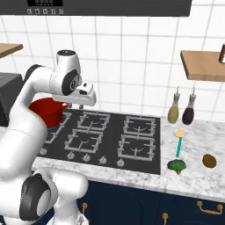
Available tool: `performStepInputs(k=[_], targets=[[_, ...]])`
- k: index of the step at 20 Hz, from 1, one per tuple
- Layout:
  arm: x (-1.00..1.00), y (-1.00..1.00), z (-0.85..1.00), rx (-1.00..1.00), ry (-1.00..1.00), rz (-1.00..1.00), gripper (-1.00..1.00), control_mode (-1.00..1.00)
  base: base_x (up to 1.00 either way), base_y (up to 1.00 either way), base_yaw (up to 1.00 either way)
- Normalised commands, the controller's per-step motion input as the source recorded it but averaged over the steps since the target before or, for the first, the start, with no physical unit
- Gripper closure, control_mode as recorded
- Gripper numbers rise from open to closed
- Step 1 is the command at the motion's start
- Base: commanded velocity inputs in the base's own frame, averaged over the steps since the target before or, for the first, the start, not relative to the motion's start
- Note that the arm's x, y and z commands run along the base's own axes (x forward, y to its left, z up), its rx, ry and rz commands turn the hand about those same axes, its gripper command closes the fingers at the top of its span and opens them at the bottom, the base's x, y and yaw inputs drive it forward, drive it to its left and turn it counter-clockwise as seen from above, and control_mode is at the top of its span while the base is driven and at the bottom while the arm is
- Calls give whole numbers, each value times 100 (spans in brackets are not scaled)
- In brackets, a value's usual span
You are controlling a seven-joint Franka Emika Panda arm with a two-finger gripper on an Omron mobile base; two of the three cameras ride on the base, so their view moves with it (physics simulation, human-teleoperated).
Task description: Put the avocado and broccoli in the pot. Retrieve the spatula and lightly stir the vegetables in the pot.
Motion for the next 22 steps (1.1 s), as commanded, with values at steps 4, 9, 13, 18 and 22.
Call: performStepInputs(k=[4, 9, 13, 18, 22], targets=[[-16, -18, -5, -10, 5, 2, -100, -100, 0, 0, 0], [-72, -98, -53, -38, 8, 12, -100, -100, 0, 0, 0], [-78, -100, -73, -38, 15, 13, -100, -100, 0, 0, 0], [-22, -100, -58, -25, 14, 17, -100, -100, 0, 0, 0], [2, -100, -32, -9, 7, 21, -100, -100, 0, 0, 0]])
